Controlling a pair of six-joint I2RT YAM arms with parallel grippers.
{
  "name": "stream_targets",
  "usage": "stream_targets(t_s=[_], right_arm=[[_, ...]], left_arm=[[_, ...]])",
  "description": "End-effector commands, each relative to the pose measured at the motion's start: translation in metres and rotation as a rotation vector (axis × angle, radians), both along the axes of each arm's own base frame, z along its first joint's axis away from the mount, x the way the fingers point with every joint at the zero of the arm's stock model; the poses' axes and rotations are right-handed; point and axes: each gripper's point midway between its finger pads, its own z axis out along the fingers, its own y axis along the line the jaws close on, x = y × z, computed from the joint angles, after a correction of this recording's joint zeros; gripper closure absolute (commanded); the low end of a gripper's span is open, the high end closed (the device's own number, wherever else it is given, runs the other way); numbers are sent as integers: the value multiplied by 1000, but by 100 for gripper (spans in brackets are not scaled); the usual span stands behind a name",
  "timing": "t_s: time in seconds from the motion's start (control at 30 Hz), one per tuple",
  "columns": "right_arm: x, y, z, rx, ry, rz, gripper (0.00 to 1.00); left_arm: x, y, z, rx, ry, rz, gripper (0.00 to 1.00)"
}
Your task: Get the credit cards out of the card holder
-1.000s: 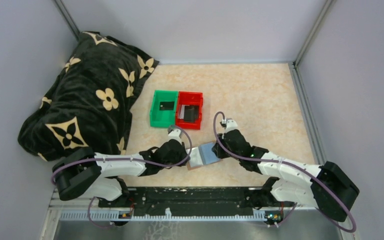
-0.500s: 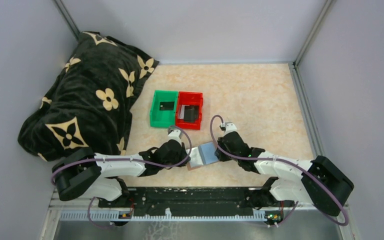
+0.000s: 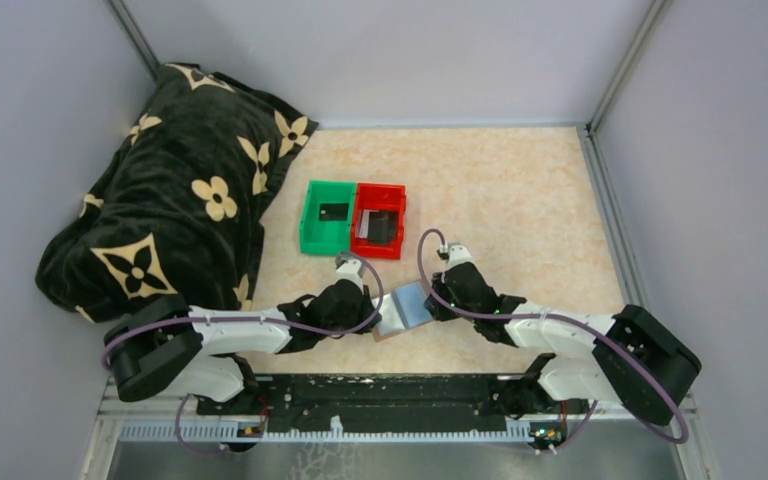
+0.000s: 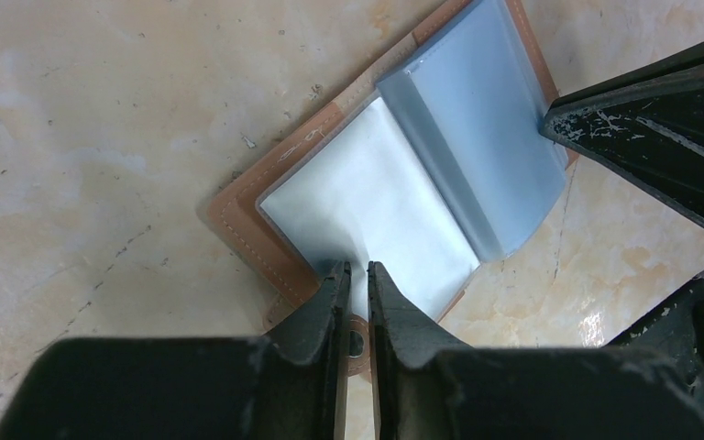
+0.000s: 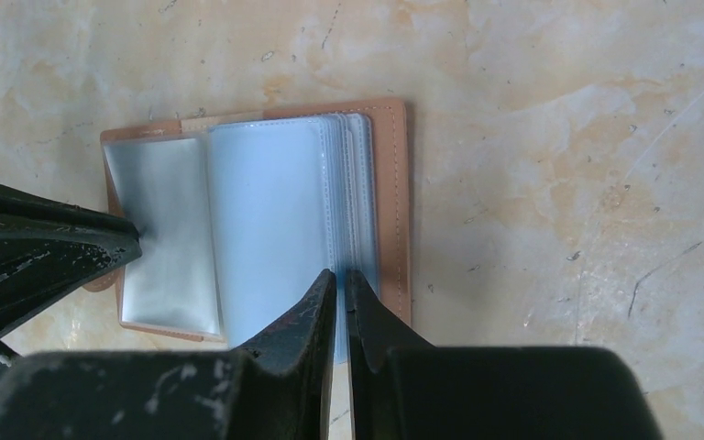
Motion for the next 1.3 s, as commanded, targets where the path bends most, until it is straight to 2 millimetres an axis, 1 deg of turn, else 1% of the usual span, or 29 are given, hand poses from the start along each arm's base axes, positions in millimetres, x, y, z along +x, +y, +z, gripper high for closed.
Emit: stream_targets(t_s=[0.0, 0.1, 0.23, 0.4, 0.5, 0.63, 0.8, 0.93, 1.13, 1.27], right_arm=[[-5, -4, -2, 13, 22, 8, 90], [1, -11, 2, 19, 18, -16, 89], [4, -17, -2, 23, 30, -28, 89], [-3, -10, -8, 48, 61, 16, 89], [-6, -5, -7, 73, 72, 29, 89], [-6, 1, 1, 94, 62, 42, 89], [-6, 8, 11, 98, 44, 68, 88], [-8, 16, 15, 100, 42, 89, 88], [-12, 34, 36, 109, 8, 127, 89], [-13, 41, 50, 133, -9, 139, 88]], left_arm=[[-5, 8, -11, 30, 23, -6, 82], [-5, 7, -11, 30, 22, -8, 82], [-5, 7, -11, 29, 24, -7, 82], [-5, 8, -11, 24, 22, -3, 82], [-5, 6, -12, 31, 21, -10, 82], [-5, 4, -14, 38, 29, -20, 82], [-5, 1, -12, 26, 31, -25, 82], [-5, 2, -12, 27, 29, -24, 82], [-8, 6, -16, 24, 35, -21, 82], [-9, 7, -17, 27, 36, -21, 82]])
